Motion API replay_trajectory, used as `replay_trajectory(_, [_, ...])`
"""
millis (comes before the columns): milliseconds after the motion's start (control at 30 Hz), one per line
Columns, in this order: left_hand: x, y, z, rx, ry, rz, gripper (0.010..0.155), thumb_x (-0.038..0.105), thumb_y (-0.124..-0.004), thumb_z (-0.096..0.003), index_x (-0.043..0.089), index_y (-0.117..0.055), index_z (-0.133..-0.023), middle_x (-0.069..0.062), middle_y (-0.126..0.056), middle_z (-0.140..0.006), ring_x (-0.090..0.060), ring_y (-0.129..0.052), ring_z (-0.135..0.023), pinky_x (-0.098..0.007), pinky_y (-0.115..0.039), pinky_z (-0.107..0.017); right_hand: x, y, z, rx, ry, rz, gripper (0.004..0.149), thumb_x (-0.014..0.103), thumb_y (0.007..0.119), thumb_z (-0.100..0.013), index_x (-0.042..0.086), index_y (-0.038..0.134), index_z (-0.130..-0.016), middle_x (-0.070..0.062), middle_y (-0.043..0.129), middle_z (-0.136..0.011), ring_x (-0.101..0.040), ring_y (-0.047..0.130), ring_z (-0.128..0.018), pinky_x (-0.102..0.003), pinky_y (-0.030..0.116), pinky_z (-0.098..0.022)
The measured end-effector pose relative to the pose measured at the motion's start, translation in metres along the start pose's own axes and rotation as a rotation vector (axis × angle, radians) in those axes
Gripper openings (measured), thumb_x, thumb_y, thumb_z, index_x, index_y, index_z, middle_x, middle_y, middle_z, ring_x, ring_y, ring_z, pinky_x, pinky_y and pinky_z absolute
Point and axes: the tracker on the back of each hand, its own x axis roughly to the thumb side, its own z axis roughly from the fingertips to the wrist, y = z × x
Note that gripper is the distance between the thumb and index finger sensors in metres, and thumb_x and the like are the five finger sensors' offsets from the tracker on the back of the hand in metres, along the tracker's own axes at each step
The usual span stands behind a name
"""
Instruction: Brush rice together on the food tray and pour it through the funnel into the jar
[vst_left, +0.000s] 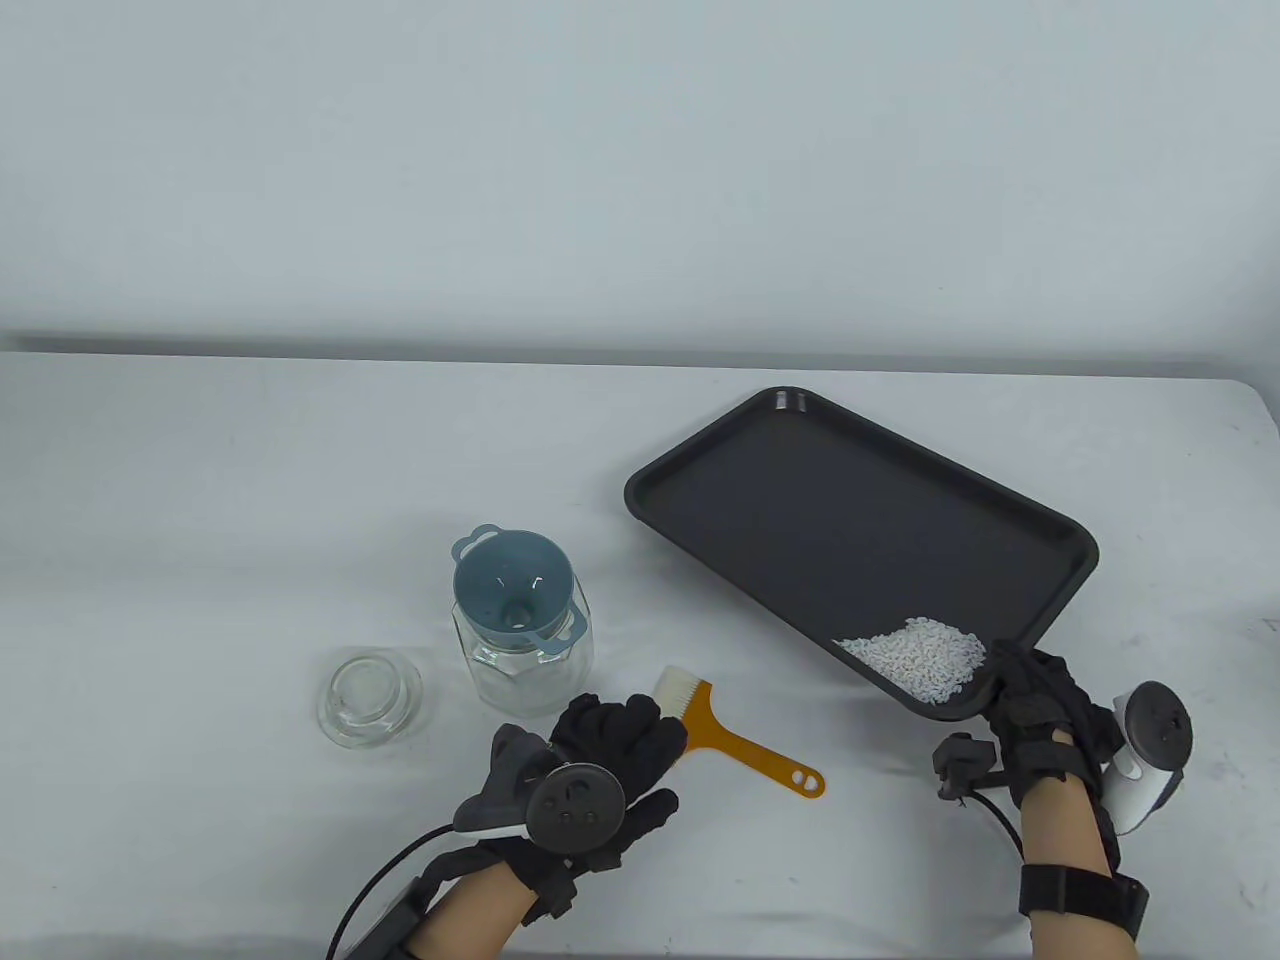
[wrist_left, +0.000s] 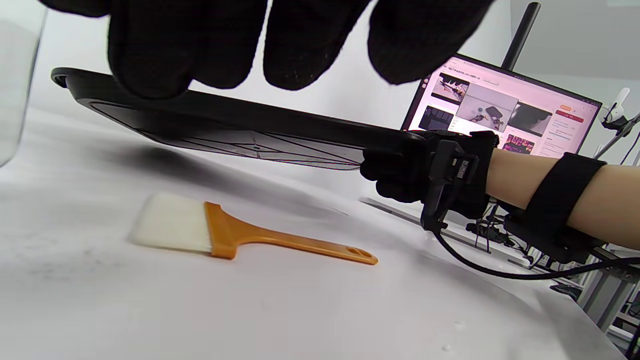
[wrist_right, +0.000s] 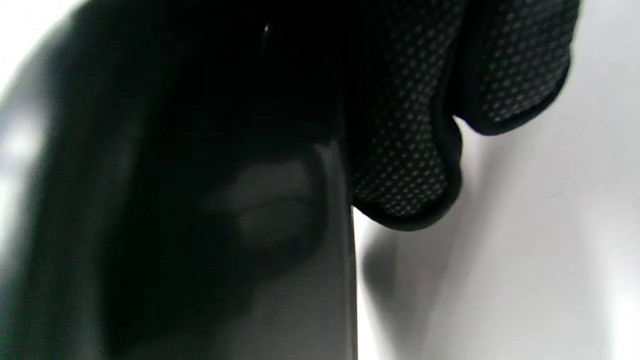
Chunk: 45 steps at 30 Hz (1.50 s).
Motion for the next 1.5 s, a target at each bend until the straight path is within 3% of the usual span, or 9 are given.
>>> replay_trajectory(300, [0.006, 0.038, 0.011, 0.251, 0.019, 0.077, 0.065, 0.042, -0.067, -0.0538, 0.001, -0.068, -0.104, -0.034, -0.077, -0.096, -0.057, -0.088, -0.074, -0.073, -0.06, -0.06, 0.03, 0.034, 0.015, 0.094, -0.144, -0.134, 0.052, 0.028, 0.064, -0.053, -0.014, 0.043, -0.076, -0.03, 0.076, -0.072, -0.031, 0.106, -0.048, -0.048, 0.078, -0.045])
replay_trajectory(467, [0.002, 0.087, 0.02, 0.525, 0.11, 0.255, 0.062, 0.042, -0.068, -0.054, -0.001, -0.074, -0.099, -0.034, -0.086, -0.086, -0.052, -0.095, -0.062, -0.07, -0.067, -0.056, 0.05, 0.058, 0.022, 0.192, -0.203, -0.221, 0.053, 0.028, 0.063, -0.054, -0.014, 0.04, -0.078, -0.031, 0.072, -0.075, -0.033, 0.103, -0.053, -0.05, 0.075, -0.048])
replay_trajectory(567, [-0.009, 0.118, 0.018, 0.616, 0.201, 0.278, 0.061, 0.042, -0.069, -0.0542, -0.002, -0.076, -0.096, -0.033, -0.088, -0.082, -0.051, -0.097, -0.057, -0.069, -0.069, -0.053, 0.062, 0.075, 0.024, 0.234, -0.213, -0.255, 0.053, 0.028, 0.063, -0.055, -0.014, 0.04, -0.078, -0.032, 0.072, -0.076, -0.034, 0.103, -0.054, -0.05, 0.075, -0.049])
replay_trajectory(800, [-0.037, 0.149, -0.005, 0.481, 0.439, 0.477, 0.073, 0.044, -0.067, -0.0558, -0.012, -0.063, -0.102, -0.039, -0.084, -0.084, -0.053, -0.096, -0.057, -0.07, -0.067, -0.053, 0.084, 0.129, 0.028, 0.32, -0.232, -0.324, 0.053, 0.027, 0.063, -0.055, -0.014, 0.038, -0.078, -0.032, 0.07, -0.077, -0.035, 0.102, -0.056, -0.051, 0.073, -0.05])
replay_trajectory(967, [-0.051, 0.149, -0.023, 0.43, 0.466, 0.743, 0.084, 0.046, -0.066, -0.0564, -0.018, -0.043, -0.106, -0.042, -0.08, -0.086, -0.055, -0.095, -0.059, -0.071, -0.066, -0.053, 0.093, 0.17, 0.033, 0.385, -0.248, -0.353, 0.053, 0.027, 0.063, -0.055, -0.014, 0.038, -0.079, -0.032, 0.069, -0.077, -0.036, 0.101, -0.057, -0.052, 0.073, -0.05])
replay_trajectory(1067, [-0.059, 0.147, -0.03, 0.427, 0.479, 0.871, 0.094, 0.046, -0.066, -0.0566, -0.027, -0.024, -0.1, -0.043, -0.074, -0.089, -0.058, -0.092, -0.063, -0.073, -0.063, -0.054, 0.098, 0.194, 0.038, 0.436, -0.268, -0.322, 0.054, 0.027, 0.064, -0.055, -0.013, 0.038, -0.079, -0.032, 0.069, -0.078, -0.036, 0.101, -0.058, -0.052, 0.073, -0.051])
replay_trajectory(1133, [-0.064, 0.149, -0.028, 0.482, 0.512, 0.887, 0.097, 0.041, -0.067, -0.0569, -0.029, -0.013, -0.097, -0.048, -0.061, -0.094, -0.065, -0.083, -0.072, -0.077, -0.054, -0.058, 0.101, 0.206, 0.04, 0.465, -0.277, -0.295, 0.054, 0.028, 0.064, -0.054, -0.013, 0.038, -0.078, -0.032, 0.069, -0.078, -0.036, 0.101, -0.058, -0.052, 0.073, -0.051])
replay_trajectory(1333, [-0.094, 0.162, -0.008, 0.654, 0.596, 0.872, 0.081, 0.019, -0.072, -0.051, -0.033, -0.026, -0.093, -0.042, -0.077, -0.083, -0.054, -0.097, -0.061, -0.07, -0.066, -0.055, 0.113, 0.242, 0.042, 0.521, -0.305, -0.14, 0.056, 0.029, 0.067, -0.053, -0.014, 0.04, -0.076, -0.03, 0.072, -0.078, -0.033, 0.102, -0.056, -0.054, 0.072, -0.049])
replay_trajectory(1500, [-0.116, 0.165, 0.01, 0.723, 0.614, 0.827, 0.08, 0.016, -0.073, -0.0489, -0.031, -0.028, -0.095, -0.04, -0.078, -0.084, -0.052, -0.097, -0.062, -0.07, -0.065, -0.057, 0.115, 0.267, 0.04, 0.548, -0.325, -0.028, 0.055, 0.029, 0.07, -0.052, -0.01, 0.044, -0.08, -0.025, 0.073, -0.081, -0.034, 0.099, -0.062, -0.058, 0.067, -0.052])
